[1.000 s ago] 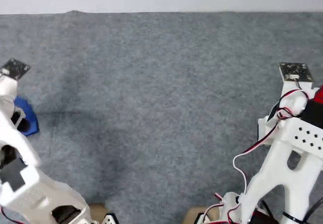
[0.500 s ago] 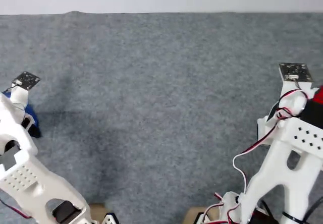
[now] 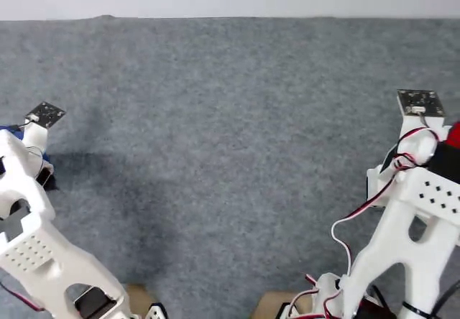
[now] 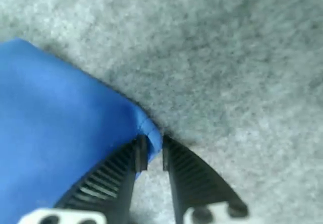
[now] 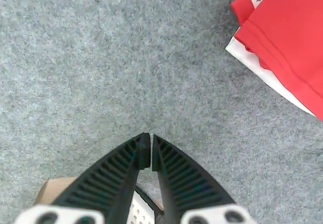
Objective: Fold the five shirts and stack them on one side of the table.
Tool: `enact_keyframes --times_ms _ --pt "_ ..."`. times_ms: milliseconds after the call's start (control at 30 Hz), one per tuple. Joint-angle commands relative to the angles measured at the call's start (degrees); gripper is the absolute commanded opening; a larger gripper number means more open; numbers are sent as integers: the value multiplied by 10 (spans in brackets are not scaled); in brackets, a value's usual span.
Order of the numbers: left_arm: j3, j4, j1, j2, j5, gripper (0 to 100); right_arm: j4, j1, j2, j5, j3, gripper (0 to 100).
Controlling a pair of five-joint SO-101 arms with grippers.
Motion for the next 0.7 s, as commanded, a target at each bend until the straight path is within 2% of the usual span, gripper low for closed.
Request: enact_keyframes --times_ms 0,200,500,667 --pt "-46 11 -3 1 -6 6 24 -5 -19 4 -4 10" --pt "-164 166 -2 1 -5 6 24 -5 -22 4 -4 10" --pt "-345 338 13 1 -4 5 24 -5 -24 4 -4 10" --pt "-390 342 40 -54 34 5 24 -5 -24 4 -4 10"
